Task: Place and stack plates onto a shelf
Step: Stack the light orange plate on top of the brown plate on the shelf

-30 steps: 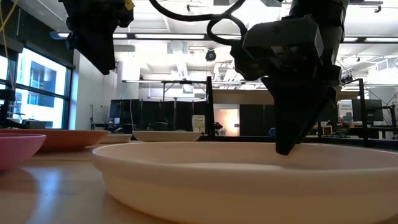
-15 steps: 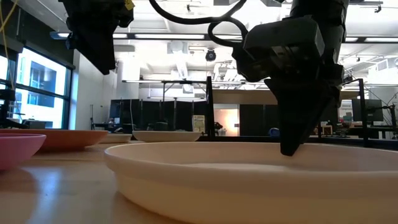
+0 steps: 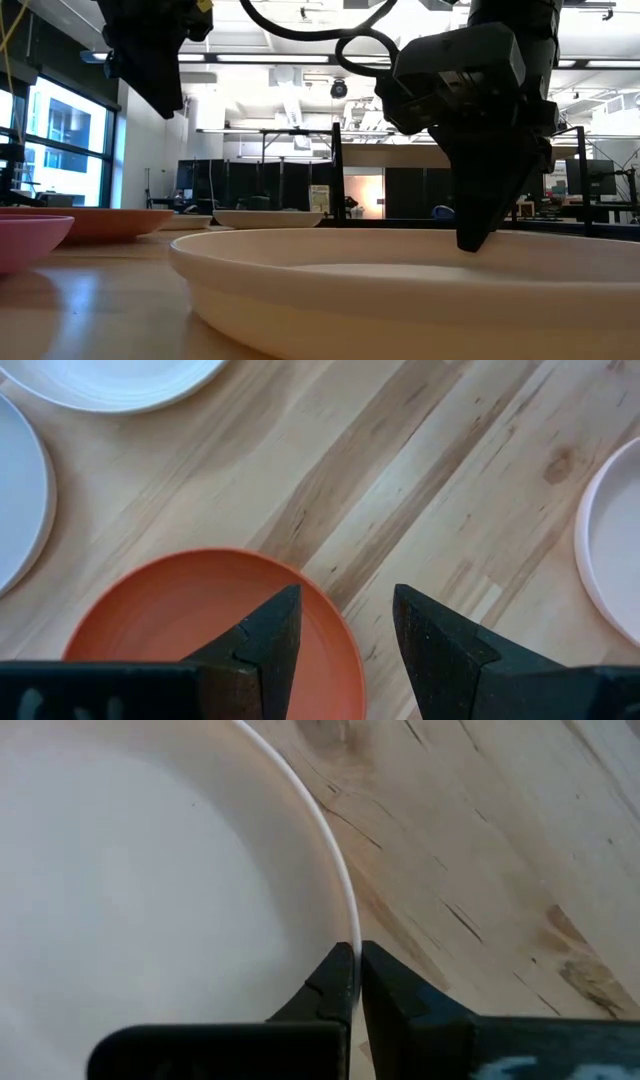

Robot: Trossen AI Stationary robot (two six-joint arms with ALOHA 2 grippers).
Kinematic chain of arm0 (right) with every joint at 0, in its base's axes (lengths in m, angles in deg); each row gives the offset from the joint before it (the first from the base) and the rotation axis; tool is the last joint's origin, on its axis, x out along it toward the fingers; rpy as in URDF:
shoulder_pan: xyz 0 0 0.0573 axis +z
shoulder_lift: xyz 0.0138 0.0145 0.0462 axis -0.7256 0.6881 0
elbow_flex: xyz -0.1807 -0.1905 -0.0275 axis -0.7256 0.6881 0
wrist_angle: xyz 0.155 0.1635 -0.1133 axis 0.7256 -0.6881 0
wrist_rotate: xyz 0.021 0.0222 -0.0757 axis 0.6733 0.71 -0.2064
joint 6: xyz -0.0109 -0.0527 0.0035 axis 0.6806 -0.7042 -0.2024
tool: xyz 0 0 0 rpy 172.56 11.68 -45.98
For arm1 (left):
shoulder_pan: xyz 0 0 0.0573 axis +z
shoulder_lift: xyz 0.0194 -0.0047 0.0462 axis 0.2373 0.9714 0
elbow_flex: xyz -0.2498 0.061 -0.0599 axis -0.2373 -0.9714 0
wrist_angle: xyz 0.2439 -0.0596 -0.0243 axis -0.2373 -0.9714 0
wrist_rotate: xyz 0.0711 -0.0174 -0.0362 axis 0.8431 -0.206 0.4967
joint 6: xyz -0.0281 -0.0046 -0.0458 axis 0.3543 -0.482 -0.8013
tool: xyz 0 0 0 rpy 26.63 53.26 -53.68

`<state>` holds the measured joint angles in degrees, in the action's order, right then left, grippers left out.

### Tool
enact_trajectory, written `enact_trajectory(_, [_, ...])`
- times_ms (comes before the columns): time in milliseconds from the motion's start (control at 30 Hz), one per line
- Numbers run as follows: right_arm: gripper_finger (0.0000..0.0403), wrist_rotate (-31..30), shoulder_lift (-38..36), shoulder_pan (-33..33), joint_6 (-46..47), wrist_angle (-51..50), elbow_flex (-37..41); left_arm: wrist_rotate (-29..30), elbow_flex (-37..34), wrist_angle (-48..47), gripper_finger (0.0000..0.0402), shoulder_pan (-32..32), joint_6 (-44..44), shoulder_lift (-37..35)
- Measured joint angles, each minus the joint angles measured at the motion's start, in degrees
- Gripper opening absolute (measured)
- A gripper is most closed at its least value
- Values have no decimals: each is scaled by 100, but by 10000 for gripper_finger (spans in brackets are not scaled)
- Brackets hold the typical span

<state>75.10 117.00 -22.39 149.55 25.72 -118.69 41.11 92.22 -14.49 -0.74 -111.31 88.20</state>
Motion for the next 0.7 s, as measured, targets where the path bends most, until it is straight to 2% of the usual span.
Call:
enact_trajectory(467, [0, 23, -27, 1, -20, -4, 0, 11, 0, -2, 149, 1, -2, 0])
enact_trajectory(700, [0, 12, -333, 3, -26, -151, 0, 10, 0, -10, 149, 1, -3, 0])
